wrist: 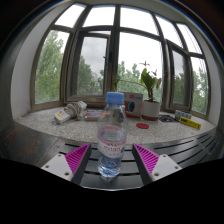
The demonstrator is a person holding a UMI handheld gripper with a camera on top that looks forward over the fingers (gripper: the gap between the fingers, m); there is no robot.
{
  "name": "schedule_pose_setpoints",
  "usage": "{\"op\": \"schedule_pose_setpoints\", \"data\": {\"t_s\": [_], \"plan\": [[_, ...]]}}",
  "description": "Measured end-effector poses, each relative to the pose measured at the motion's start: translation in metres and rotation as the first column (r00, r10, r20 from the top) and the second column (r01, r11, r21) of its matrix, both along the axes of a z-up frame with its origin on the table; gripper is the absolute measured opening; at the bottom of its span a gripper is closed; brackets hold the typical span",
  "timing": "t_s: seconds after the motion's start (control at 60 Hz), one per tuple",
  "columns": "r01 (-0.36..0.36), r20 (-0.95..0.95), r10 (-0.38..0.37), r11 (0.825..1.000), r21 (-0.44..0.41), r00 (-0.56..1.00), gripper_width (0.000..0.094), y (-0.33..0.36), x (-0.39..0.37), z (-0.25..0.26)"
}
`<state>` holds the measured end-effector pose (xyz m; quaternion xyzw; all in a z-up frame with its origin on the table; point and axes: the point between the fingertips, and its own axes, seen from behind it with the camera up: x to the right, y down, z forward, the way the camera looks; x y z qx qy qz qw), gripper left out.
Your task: Pour water
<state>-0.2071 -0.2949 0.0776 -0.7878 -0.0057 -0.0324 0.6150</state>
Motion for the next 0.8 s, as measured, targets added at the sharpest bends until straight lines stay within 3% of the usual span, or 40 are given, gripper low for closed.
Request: {"op": "schedule_pose_setpoints", "data": {"t_s": [0.1,0.217,0.3,0.45,0.667,0.8], "plan": [[0.009,0.018,-0.009,1.000,0.015,1.000,0.0762,0.027,-0.007,-0.006],[0.023,0.037,-0.025,0.998,0.058,0.999,0.0520,0.041,-0.005,-0.004],[0.013,0.038,-0.015,0.997,0.075,0.999,0.0460,0.044,-0.008,-0.002],[0.014,0.029,-0.017,0.995,0.097,0.999,0.0273,0.043,-0.007,0.001],[-0.027,-0.001,0.028,0.993,0.113,1.000,0.0273,0.036,-0.026,0.026],[-0.103,-0.130,0.126,0.979,0.175,0.983,0.0273,0.044,-0.060,0.081]]}}
